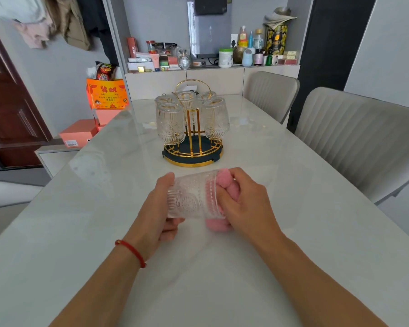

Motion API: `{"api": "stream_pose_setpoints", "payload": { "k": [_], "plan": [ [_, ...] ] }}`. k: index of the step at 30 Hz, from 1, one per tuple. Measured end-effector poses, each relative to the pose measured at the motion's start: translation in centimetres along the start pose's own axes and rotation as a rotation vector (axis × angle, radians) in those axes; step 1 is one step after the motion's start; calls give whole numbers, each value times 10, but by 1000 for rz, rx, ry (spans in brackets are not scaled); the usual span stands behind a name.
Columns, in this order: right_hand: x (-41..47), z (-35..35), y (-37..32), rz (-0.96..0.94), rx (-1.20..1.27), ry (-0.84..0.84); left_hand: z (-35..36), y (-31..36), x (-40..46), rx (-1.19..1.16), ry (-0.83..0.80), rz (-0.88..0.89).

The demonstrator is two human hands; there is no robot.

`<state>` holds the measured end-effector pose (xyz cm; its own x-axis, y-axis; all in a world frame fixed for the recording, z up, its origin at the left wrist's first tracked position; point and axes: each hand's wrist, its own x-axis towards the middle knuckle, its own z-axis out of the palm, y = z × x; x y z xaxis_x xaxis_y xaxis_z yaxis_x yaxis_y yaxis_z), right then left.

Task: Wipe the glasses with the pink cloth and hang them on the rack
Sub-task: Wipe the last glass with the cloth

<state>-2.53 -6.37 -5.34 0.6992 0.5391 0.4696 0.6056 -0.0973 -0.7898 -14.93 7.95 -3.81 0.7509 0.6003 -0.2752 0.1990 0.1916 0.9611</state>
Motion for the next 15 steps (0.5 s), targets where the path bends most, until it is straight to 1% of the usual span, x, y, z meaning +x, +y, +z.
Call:
{"api": "stream_pose_setpoints", "payload": {
  "k": [1,3,4,5,6,9,10,11,12,14,15],
  "plan": [
    [-1,-2,-1,-64,-55,-44,-3,0,0,20,-1,-32],
    [-2,-8,-3,-240,-181,-111,-10,0,-4,69,-78,-129],
    [-2,-9,-4,-295,-213,-106,-13,2,-5,87,-103,-153],
    [-2,-8,-5,-306,-205,-79,-14,2,-6,85,-112,-149],
    [-2,-6,-6,-267,-151,-37,-13,2,-6,60,-112,-120],
    [0,5,-3,-33,52,80,-2,0,-3,-38,-85,23],
    [0,5,-1,-1,59,75,0,-1,-1,-41,-60,45],
    [-1,3,0,-17,29,47,-2,-1,1,-31,-41,32],
    [-2,0,0,-76,-34,9,-5,-1,1,-13,-49,-8],
    [-4,-7,-4,-254,-185,-55,-15,-1,0,54,-140,-124],
    [-5,-9,-6,-323,-237,-60,-19,0,0,81,-187,-170]
  ]
}}
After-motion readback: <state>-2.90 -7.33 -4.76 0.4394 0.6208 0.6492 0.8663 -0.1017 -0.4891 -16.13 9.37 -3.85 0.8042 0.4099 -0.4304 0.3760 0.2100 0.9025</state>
